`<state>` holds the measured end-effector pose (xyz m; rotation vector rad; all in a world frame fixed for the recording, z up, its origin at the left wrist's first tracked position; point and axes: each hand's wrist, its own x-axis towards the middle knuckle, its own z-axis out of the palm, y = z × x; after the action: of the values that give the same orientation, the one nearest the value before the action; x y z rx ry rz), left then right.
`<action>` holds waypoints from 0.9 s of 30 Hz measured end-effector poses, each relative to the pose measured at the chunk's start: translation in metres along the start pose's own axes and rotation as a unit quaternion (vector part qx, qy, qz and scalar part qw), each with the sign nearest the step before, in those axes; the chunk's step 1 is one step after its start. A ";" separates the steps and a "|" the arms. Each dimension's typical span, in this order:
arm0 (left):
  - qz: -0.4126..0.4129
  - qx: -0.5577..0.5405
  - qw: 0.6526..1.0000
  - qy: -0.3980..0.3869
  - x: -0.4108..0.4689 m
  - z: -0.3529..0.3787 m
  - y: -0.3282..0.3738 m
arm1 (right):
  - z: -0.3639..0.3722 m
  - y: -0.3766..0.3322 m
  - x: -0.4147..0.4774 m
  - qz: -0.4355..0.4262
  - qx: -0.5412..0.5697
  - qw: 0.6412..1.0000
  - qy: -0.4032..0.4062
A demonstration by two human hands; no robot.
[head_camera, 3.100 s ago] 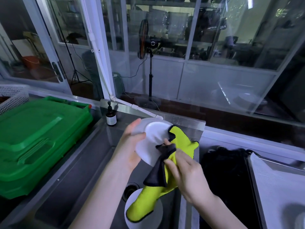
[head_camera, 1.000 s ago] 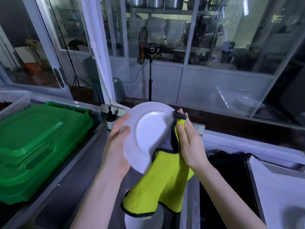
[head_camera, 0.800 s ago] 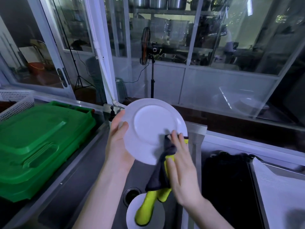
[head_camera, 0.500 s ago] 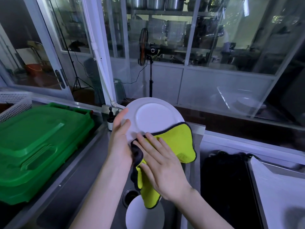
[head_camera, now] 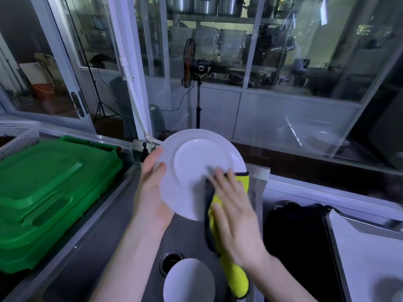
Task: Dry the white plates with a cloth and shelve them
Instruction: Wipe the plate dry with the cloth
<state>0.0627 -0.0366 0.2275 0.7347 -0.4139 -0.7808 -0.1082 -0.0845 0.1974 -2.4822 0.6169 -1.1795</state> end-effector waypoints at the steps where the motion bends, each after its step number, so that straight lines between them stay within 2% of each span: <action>1: -0.007 0.020 1.000 0.005 -0.002 0.004 -0.002 | 0.006 -0.005 -0.001 -0.030 -0.029 0.999 -0.026; 4: -0.017 0.077 0.997 0.012 -0.012 0.013 -0.009 | 0.009 -0.008 0.017 -0.028 -0.047 0.997 -0.059; 8: -0.014 0.113 0.994 -0.007 -0.020 0.011 -0.017 | -0.001 0.008 0.053 0.042 -0.026 0.996 -0.080; 13: -0.032 0.086 0.995 0.033 -0.017 0.005 -0.013 | -0.011 0.029 0.042 0.117 -0.017 0.992 -0.043; 15: -0.031 0.065 0.997 0.021 -0.015 0.001 -0.013 | -0.010 0.022 0.020 0.101 -0.027 0.994 -0.026; 17: -0.033 0.047 0.998 0.005 -0.015 0.000 -0.016 | -0.002 0.010 0.000 0.042 -0.055 0.997 -0.039; 20: -0.040 0.091 0.995 0.005 -0.018 0.003 -0.025 | 0.010 -0.003 -0.007 -0.027 -0.077 0.994 -0.075; 23: -0.046 0.071 0.995 -0.049 -0.023 0.008 -0.033 | 0.007 0.001 0.020 -0.003 -0.039 0.996 -0.081; 27: -0.017 0.126 0.991 -0.044 -0.024 0.008 -0.032 | 0.000 0.019 0.055 0.032 -0.030 0.995 -0.084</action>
<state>0.0267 -0.0374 0.2083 0.9465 -0.5876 -0.8043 -0.0819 -0.1285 0.2246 -2.5573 0.6885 -0.9289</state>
